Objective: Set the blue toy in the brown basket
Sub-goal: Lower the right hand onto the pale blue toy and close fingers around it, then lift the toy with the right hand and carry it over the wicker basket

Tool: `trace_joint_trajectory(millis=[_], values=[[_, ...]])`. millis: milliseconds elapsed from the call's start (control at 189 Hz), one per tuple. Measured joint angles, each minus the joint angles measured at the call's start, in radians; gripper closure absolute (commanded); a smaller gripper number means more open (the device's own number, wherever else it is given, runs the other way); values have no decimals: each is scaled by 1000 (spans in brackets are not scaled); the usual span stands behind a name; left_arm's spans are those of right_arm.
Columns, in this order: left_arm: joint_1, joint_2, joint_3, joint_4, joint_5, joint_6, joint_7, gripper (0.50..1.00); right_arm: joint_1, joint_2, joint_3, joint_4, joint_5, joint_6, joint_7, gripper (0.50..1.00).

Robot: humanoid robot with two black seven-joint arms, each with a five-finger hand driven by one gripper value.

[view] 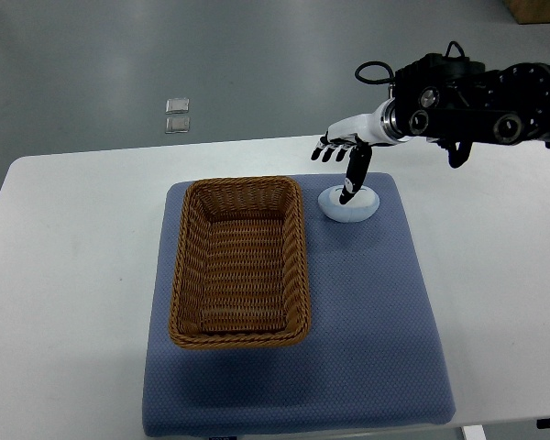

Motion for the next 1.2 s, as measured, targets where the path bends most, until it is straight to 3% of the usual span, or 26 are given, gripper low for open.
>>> trace_joint_trajectory(millis=[412, 513, 608, 671, 798, 904, 1068, 1200], values=[[3, 0, 0, 4, 1, -1, 2, 500, -135, 65, -15, -95, -101, -88, -6, 630], [4, 0, 0, 5, 0, 0, 2, 500, -160, 66, -15, -111, -112, -102, -7, 685], [5, 0, 0, 5, 0, 0, 3, 500, -176, 66, -15, -117, -115, -108, -7, 777], [5, 0, 0, 4, 0, 0, 4, 500, -185, 66, -14, -122, -116, -115, -5, 791], [6, 0, 0, 6, 0, 0, 4, 500, -205, 66, -14, -136, -118, -121, -2, 932], [7, 0, -1, 10, -1, 0, 4, 500, -214, 68, -12, -143, -119, -122, -2, 997], [8, 0, -1, 11, -1, 0, 4, 500, -191, 52, -1, -141, -118, -109, -2, 1000], [8, 0, -1, 10, -1, 0, 4, 500, -94, 12, 14, -105, -105, -64, -2, 1000]])
